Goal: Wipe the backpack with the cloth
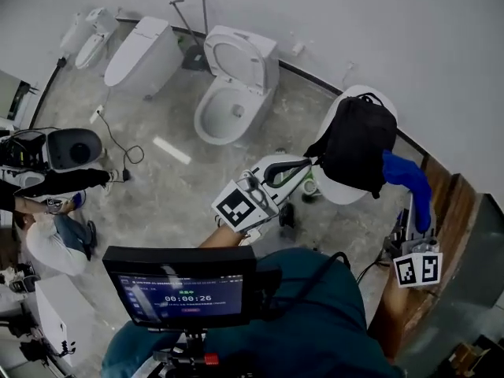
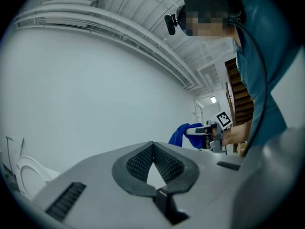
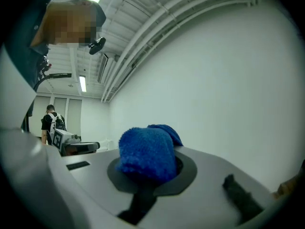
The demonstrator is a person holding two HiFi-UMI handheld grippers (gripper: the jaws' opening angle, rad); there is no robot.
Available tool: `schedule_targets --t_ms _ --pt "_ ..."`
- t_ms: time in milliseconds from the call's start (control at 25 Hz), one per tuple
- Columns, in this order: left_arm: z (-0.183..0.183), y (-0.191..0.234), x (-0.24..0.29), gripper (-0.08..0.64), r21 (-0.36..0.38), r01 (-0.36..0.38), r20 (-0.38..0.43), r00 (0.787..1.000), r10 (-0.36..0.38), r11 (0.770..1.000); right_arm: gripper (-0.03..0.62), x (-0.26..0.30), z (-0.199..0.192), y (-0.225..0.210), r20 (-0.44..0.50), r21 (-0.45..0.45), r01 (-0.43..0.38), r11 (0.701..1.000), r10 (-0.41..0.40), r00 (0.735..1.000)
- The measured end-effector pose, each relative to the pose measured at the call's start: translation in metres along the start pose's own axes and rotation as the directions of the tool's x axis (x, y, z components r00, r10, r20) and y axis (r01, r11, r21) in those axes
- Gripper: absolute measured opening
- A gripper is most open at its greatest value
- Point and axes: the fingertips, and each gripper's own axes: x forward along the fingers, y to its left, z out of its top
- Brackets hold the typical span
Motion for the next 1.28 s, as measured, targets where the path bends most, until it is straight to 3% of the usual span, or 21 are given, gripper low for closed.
schedule_targets --t_ms 160,320,560,760,960,1280 --pt "0.008 -0.052 -0.011 0.003 -0.044 0.049 0.02 0.999 -0.048 0.998 0.018 -0.069 0.032 0.022 0.118 -0.048 0.051 0.998 -0.045 0.992" --pt "0.004 -0.121 -0.042 0.003 -0.002 0.082 0.029 0.996 -0.081 0.997 0.018 -0.156 0.036 0.057 0.193 -0.053 0.081 0.995 -0.07 0.979" --pt "-0.002 -0.238 -0.097 0.003 0.063 0.09 0.042 0.995 -0.093 0.994 0.018 -0.284 0.034 0.091 0.229 -0.08 0.116 0.99 -0.095 0.969" --pt "0.016 -0.332 -0.164 0.003 0.068 0.083 0.055 0.995 -0.087 0.994 0.018 -0.384 0.039 0.142 0.229 -0.052 0.132 0.99 -0.116 0.966" --pt "0.026 -0.351 -0.186 0.003 0.095 0.052 0.047 0.997 -0.056 0.994 0.018 -0.395 0.037 0.154 0.211 -0.046 0.081 0.996 -0.07 0.975" --pt "0.053 -0.381 -0.278 0.003 0.082 0.071 0.047 0.996 -0.075 0.994 0.018 -0.447 0.037 0.243 0.209 -0.042 0.106 0.993 -0.095 0.973"
